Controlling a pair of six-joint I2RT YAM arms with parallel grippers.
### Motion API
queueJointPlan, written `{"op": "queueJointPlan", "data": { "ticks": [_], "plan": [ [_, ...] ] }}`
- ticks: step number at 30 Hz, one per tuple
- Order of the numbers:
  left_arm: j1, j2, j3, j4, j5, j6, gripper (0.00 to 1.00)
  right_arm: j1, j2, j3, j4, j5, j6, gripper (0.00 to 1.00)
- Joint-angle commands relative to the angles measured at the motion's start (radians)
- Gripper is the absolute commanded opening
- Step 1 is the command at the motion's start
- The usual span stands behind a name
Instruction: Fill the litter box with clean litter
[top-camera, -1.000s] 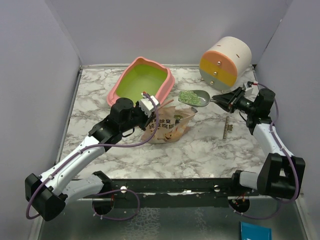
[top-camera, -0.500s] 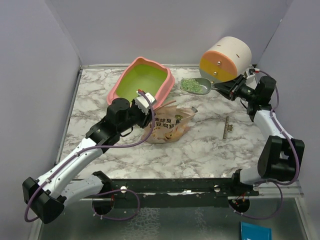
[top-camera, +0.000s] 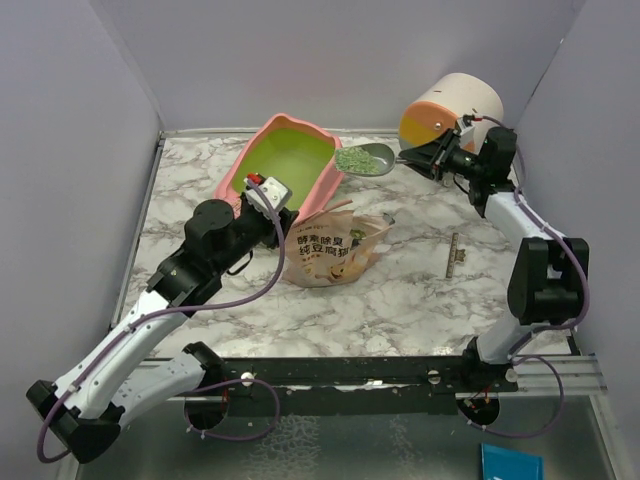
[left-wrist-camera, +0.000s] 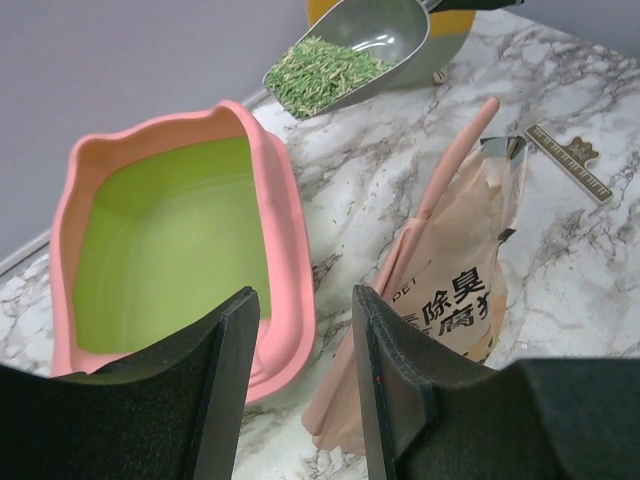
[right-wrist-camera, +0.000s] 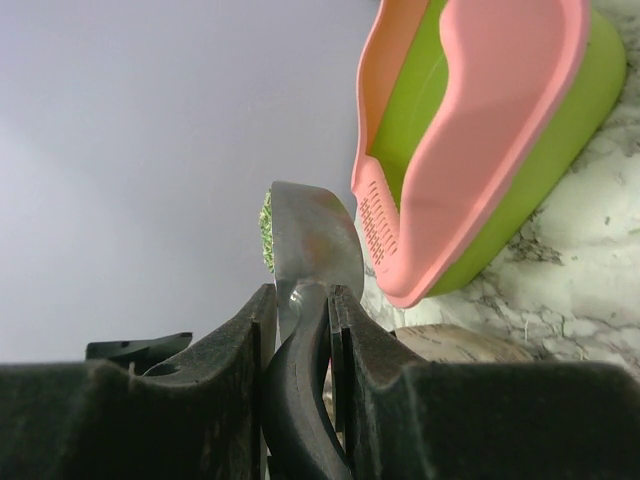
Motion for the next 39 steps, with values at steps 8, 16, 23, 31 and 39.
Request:
{"op": "queueJointPlan", "data": {
  "ticks": [8, 16, 23, 31, 39],
  "plan": [
    [0.001, -0.128, 0.06, -0.06, -0.097, -0.011, 0.45, 0.177, 0.265, 0.458, -0.077, 0.072, -0.055, 0.01],
    [0.001, -0.19, 0.055, -0.091, -0.126, -0.044, 0.45, 0.287, 0.549, 0.999, -0.378, 0.143, -0.209, 0.01],
    [0.001, -0.216, 0.046, -0.108, -0.138, -0.049, 0.45, 0.329, 0.682, 1.31, -0.528, 0.218, -0.358, 0.01],
    [0.001, -0.218, 0.037, -0.115, -0.139, -0.045, 0.45, 0.358, 0.605, 1.272, -0.528, 0.339, -0.575, 0.01],
    [0.001, -0.22, 0.023, -0.115, -0.131, -0.053, 0.45, 0.39, 0.564, 1.307, -0.576, 0.478, -0.794, 0.01]
  ]
}}
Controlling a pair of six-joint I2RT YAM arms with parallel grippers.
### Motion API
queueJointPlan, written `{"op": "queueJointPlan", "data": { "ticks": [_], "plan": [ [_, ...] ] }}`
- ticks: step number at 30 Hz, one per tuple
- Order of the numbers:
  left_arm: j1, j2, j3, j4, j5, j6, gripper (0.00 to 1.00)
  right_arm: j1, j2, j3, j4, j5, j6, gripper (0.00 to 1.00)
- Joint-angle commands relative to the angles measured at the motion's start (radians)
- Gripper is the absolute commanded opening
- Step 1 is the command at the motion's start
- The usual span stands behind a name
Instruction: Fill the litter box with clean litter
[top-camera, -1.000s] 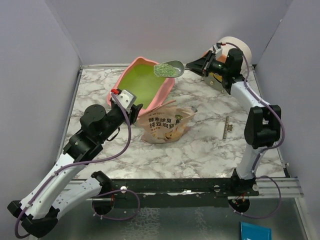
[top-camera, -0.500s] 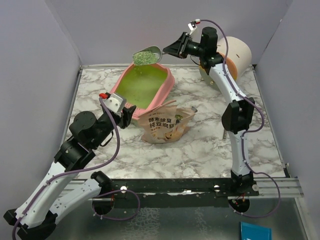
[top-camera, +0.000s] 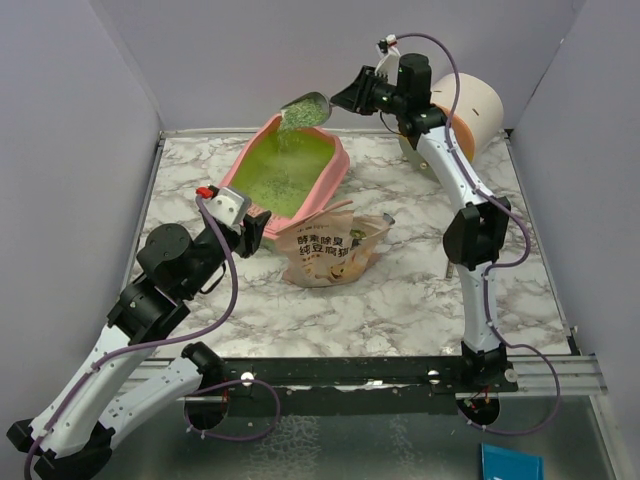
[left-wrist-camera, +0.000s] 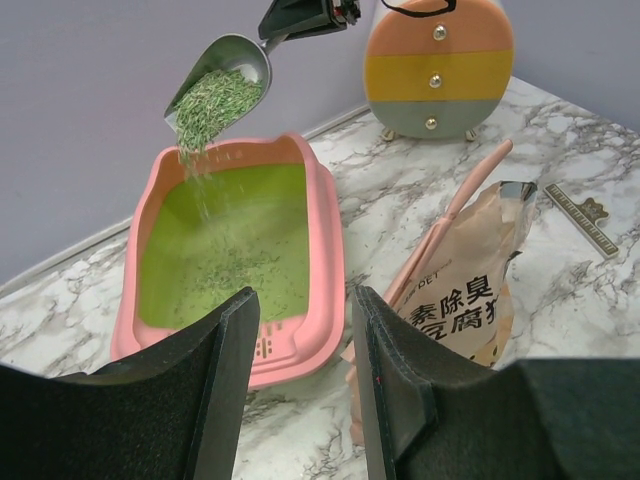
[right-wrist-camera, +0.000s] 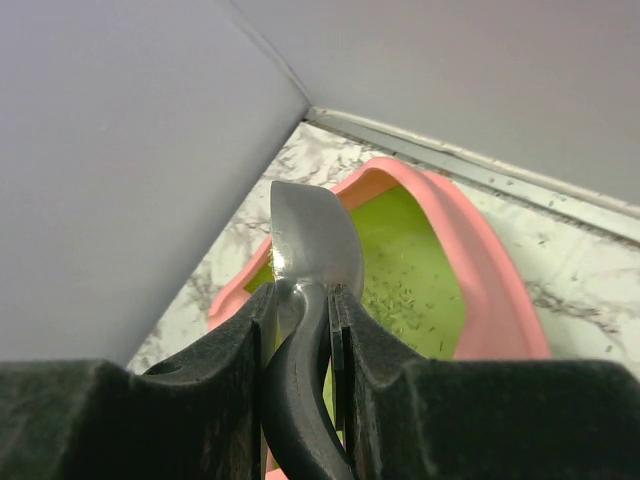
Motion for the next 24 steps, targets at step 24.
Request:
{"op": "queueJointPlan", "data": {
  "ticks": [24],
  "plan": [
    [0.001, -0.015, -0.026, -0.021, 0.0, -0.007, 0.45, 0.339, -0.304, -0.235, 0.122, 0.702, -0.954, 0.01]
  ]
}}
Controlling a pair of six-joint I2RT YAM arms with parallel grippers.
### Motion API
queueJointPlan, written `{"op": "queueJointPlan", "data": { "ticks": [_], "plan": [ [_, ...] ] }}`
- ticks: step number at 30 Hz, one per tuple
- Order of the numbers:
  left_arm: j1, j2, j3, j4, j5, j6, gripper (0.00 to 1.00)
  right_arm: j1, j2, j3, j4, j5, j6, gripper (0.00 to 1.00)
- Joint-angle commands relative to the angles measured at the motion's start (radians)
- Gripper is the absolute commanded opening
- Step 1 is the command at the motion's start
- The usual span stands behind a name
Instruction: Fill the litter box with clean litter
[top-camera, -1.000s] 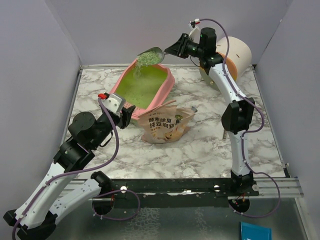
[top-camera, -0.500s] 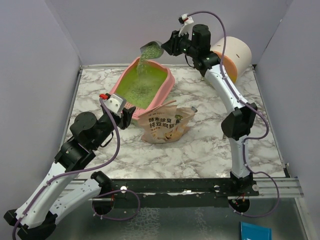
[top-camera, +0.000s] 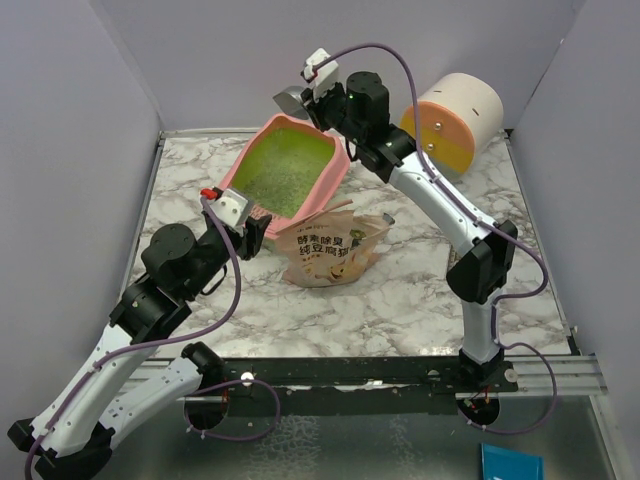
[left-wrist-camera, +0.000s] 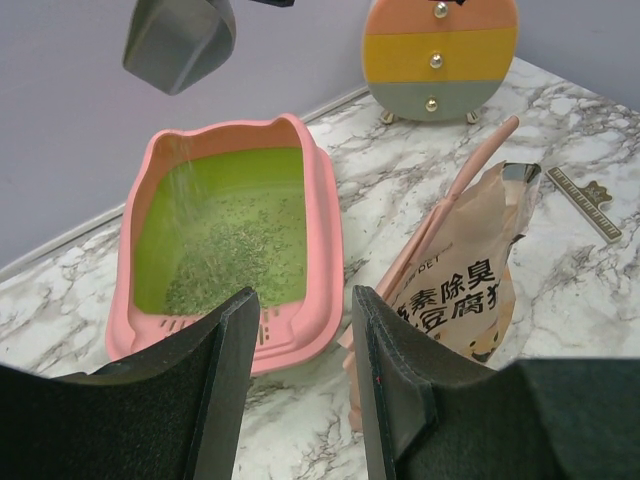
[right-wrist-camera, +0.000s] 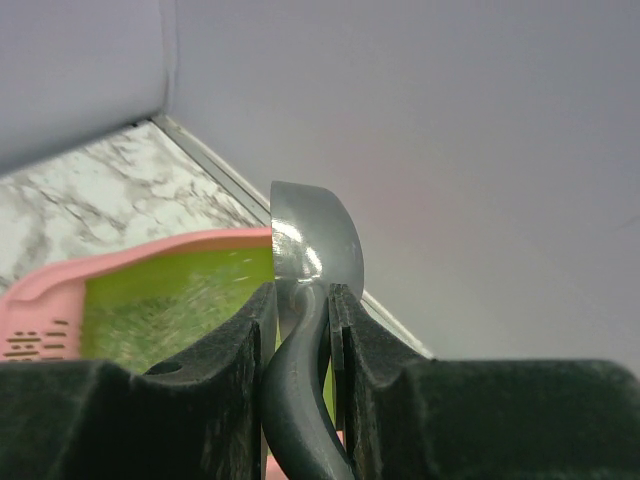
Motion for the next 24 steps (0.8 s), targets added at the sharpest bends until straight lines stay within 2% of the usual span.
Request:
{"op": "queueJointPlan", "data": {
  "ticks": [1, 13, 16, 20, 24],
  "plan": [
    [0.002, -0.018, -0.01, -0.005, 0.001, -0.006, 0.45, 0.012, -0.001, -0.016, 0.088, 0.149, -0.112, 0.01],
    [0.001, -0.019, -0.023, -0.032, -0.001, -0.001, 0.47, 0.016, -0.043, 0.003, 0.043, 0.253, -0.049, 0.01],
    [0.001, 0.013, -0.014, -0.033, 0.032, 0.012, 0.54, 0.01, -0.104, -0.012, -0.016, 0.307, -0.006, 0.01],
    [0.001, 0.072, 0.012, -0.045, 0.099, 0.045, 0.56, -0.011, -0.215, -0.033, -0.168, 0.394, 0.083, 0.01],
    [0.001, 0.137, 0.054, -0.069, 0.145, 0.09, 0.58, -0.035, -0.376, -0.128, -0.301, 0.457, 0.19, 0.01]
  ]
}}
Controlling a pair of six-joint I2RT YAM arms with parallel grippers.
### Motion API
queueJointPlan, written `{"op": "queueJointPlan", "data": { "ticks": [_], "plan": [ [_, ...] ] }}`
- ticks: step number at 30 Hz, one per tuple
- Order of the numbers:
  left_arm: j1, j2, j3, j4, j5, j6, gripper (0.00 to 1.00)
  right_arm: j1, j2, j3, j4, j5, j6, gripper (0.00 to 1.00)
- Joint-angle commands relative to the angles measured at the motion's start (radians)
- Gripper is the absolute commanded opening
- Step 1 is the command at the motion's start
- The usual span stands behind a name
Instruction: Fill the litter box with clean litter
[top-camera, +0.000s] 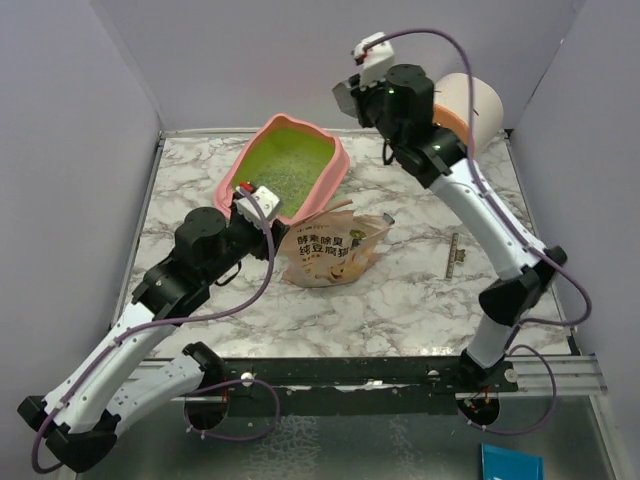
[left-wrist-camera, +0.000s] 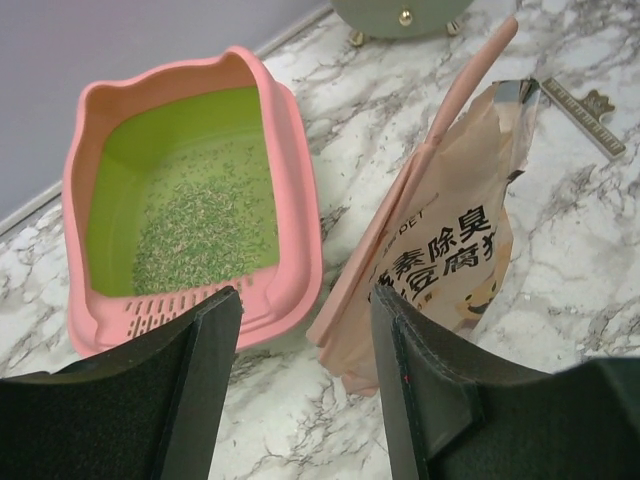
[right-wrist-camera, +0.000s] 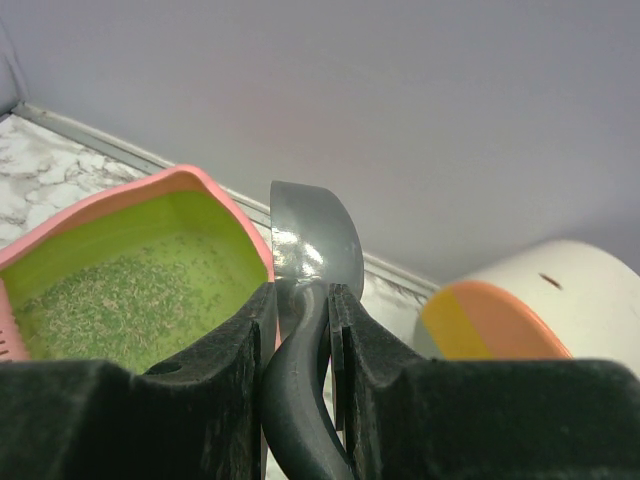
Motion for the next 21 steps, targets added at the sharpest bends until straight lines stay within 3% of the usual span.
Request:
{"op": "queueJointPlan", "data": {
  "ticks": [1, 5, 11, 21],
  "plan": [
    [0.001, 0.058, 0.07, -0.025, 0.092, 0.061, 0.58, -0.032, -0.253, -0.077, -0.154, 0.141, 0.155, 0.01],
    [0.001, 0.113, 0.126, -0.052, 0.158, 0.091, 0.65, -0.032, -0.395, -0.138, -0.323, 0.15, 0.238, 0.01],
    [0.001, 0.234, 0.235, -0.154, 0.282, 0.11, 0.7, -0.033, -0.542, -0.17, -0.519, 0.028, 0.339, 0.01],
    [0.002, 0.377, 0.337, -0.255, 0.365, 0.132, 0.7, -0.032, -0.632, -0.199, -0.651, -0.21, 0.436, 0.01]
  ]
}}
